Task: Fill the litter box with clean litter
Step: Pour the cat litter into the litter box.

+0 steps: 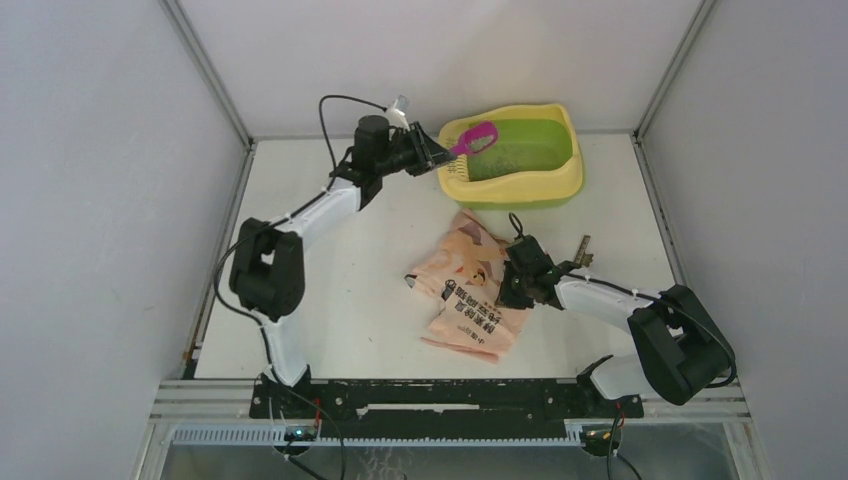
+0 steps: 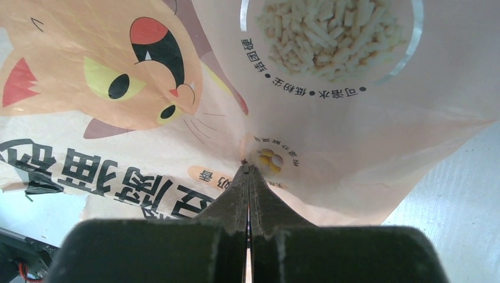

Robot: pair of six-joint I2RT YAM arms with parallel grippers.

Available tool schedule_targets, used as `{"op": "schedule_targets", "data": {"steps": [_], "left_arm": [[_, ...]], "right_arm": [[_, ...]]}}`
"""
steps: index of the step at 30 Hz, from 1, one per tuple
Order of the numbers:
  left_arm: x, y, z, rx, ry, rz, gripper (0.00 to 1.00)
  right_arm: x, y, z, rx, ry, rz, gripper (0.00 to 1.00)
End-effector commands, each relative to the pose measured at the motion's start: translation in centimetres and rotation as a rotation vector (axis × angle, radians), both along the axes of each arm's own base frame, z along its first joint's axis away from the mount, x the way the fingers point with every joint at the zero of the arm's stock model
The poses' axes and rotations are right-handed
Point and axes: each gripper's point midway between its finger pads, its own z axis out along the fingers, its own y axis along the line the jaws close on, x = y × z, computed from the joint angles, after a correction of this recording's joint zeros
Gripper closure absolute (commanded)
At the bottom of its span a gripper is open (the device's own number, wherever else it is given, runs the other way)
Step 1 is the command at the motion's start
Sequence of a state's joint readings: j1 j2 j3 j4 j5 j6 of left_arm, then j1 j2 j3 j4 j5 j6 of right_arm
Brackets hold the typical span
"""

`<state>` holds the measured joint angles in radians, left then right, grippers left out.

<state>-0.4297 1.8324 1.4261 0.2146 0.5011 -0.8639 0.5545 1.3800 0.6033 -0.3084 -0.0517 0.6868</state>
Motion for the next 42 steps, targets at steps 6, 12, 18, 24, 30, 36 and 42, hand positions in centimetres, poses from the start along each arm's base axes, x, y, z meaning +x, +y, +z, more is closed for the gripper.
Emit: {"op": "schedule_targets", "data": {"steps": [6, 12, 18, 24, 30, 36, 42], "left_arm": [[4.8, -0.3, -4.3, 0.485, -0.086, 0.055, 0.98], [5.8, -0.8, -3.9, 0.734, -0.214, 0.069, 0.98], [5.6, -1.9, -4.0, 0.970, -0.370, 0.071, 0.98], [4.7, -3.1, -4.8, 1.238, -0.520, 0.022, 0.98], [4.0, -2.9, -2.7, 1.227, -0.551, 0.065, 0.98], [0.0, -0.6, 4.8, 0.969, -0.501, 0.115, 0.98], [-7.0, 4.7, 9.2, 0.558, -0.284, 0.052, 0.97]], "right_arm": [[-0.7, 0.2, -0.4, 0.020, 0.024, 0.022, 1.00], [-1.0, 0.5, -0.9, 0.035, 0.035, 0.032, 1.00], [-1.1, 0.7, -1.2, 0.040, 0.039, 0.041, 1.00], [-1.0, 0.8, -1.5, 0.047, 0.043, 0.043, 1.00], [-1.0, 1.0, -1.7, 0.055, 0.047, 0.044, 1.00], [-1.0, 1.0, -1.3, 0.059, 0.037, 0.046, 1.00], [-0.9, 0.3, -0.7, 0.042, 0.021, 0.039, 1.00]]}}
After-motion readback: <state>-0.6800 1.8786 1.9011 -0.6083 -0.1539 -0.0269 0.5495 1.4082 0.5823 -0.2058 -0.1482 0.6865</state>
